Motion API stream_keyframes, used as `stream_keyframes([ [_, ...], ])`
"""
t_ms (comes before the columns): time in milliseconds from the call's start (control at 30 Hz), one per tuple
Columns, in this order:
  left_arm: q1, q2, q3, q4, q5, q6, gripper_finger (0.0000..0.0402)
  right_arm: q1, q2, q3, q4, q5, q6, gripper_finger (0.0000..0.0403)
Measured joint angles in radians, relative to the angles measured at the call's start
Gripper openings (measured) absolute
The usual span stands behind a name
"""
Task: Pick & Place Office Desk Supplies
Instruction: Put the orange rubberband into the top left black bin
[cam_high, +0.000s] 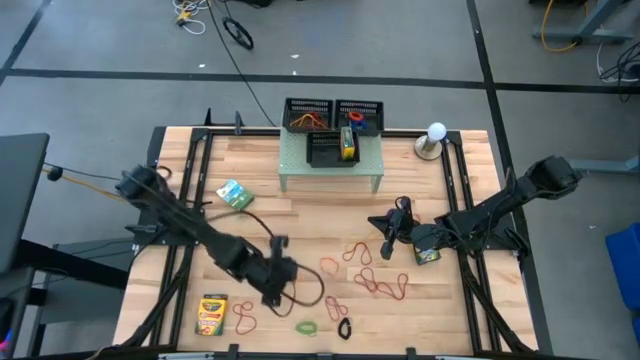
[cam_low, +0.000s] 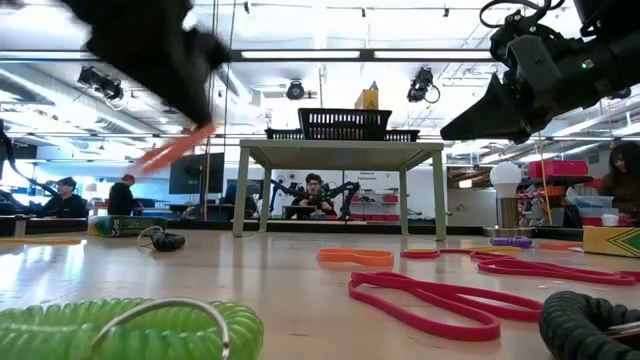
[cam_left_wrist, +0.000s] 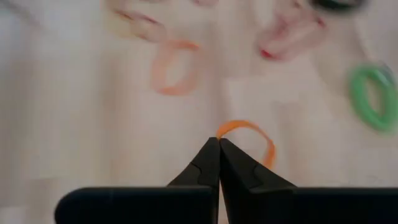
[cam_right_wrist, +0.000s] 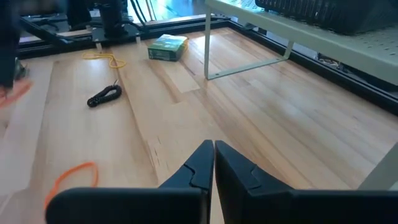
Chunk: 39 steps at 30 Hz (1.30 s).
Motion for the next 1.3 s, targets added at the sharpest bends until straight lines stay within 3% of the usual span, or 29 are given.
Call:
stream_keyframes([
  [133,0.046,-0.118,0.0,-0.1,-0.133,0.024,0.0005,0.0,0.0,0.0,0.003,0.0,0.001,0.0023],
  [300,0.161,-0.263,0.0,-0.157,-0.17,0.074,0.0005,0.0,0.0,0.0,0.002,0.0,0.004,0.0023],
  [467,0.292,-0.368,0.0,-0.15,-0.173,0.145,0.0006,0.0,0.0,0.0,-0.001,0.0,0.004,0.0023],
  [700,0.531,-0.403,0.002,-0.046,-0.279,0.273,0.0006,0.0,0.0,0.0,0.0,0.002,-0.03,0.0023],
  [800,0.651,-0.403,0.002,0.023,-0.25,0.327,0.0006,0.0,0.0,0.0,0.0,0.002,-0.03,0.0023],
  [1000,0.849,-0.392,0.057,0.142,-0.084,0.366,0.0007,0.0,0.0,0.0,-0.001,0.001,-0.03,0.0023],
  [1200,0.988,-0.331,0.176,0.187,-0.069,0.412,0.0007,0.0,0.0,0.0,0.0,-0.001,-0.03,0.0023],
  [1300,1.047,-0.291,0.198,0.248,-0.014,0.412,0.0007,0.0,0.0,0.0,0.0,0.0,-0.03,0.0023],
])
